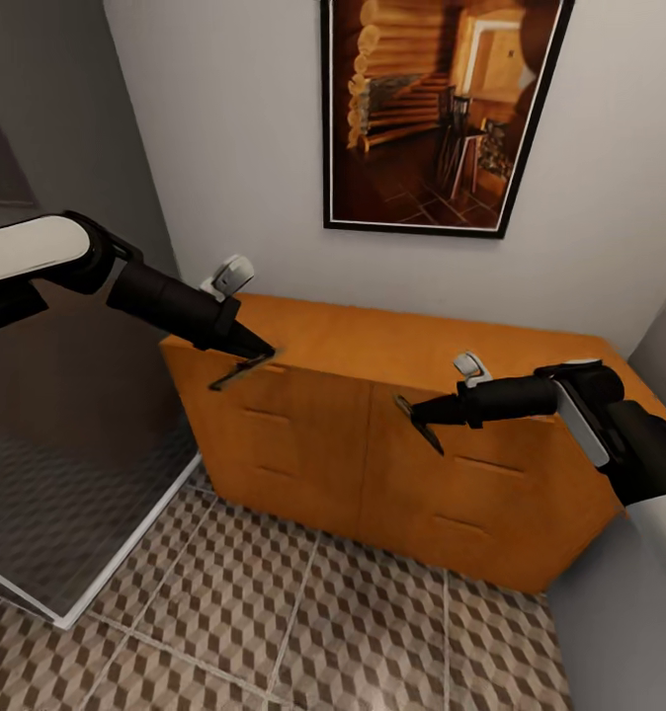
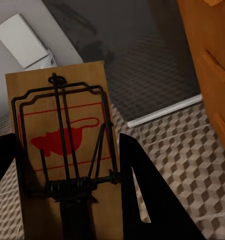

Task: Take the four mousetraps from the cabinet in the bathroom and place them on the bathroom floor. Make sure all four end up on the same floor surface, and ensure that at least two of them are either under or directly next to the same bathroom sink.

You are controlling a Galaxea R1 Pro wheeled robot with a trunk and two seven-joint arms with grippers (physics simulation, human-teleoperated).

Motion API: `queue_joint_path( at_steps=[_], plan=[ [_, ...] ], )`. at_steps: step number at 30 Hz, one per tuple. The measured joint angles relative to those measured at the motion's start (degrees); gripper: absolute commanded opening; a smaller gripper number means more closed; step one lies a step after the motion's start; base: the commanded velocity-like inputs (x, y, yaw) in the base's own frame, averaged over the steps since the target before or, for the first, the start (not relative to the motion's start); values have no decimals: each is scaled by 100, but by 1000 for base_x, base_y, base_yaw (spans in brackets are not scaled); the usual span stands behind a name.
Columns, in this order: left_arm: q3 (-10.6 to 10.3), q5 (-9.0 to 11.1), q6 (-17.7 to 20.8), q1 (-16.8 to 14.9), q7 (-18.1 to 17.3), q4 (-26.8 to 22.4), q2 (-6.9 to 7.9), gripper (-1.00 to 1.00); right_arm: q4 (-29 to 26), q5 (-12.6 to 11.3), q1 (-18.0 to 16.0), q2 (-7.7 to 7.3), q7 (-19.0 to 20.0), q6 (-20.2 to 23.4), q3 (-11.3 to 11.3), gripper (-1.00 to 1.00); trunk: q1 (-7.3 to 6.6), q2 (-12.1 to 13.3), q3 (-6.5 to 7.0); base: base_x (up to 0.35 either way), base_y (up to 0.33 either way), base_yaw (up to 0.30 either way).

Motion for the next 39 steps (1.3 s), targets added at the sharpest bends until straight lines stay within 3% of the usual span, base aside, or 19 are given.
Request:
queue_joint_path(
  at_steps=[4,17,25,34,35,39],
  plan=[
    [-23,3,18,0,0,-5,122,-100,2,-8,22,9,-1,-4,2,-100,0,0,32,-294,0,-194],
    [-196,2,128,1,0,-7,227,-100,0,43,115,82,-54,-4,3,-100,-3,0,100,-117,4,-119],
    [-215,4,130,-2,0,3,284,-100,2,48,126,205,-234,-1,2,-100,-2,0,100,-115,232,-1],
    [-226,3,130,-2,0,3,279,-100,-11,45,180,227,-277,-6,8,-100,-2,0,100,-133,280,0],
    [-265,-1,128,-2,3,3,280,-100,-9,44,185,229,-279,-8,9,-100,-2,0,100,-134,281,15],
    [-936,-20,113,0,12,3,275,-100,-17,59,409,232,-327,-60,11,-100,-1,0,100,-134,239,114]
  ],
)
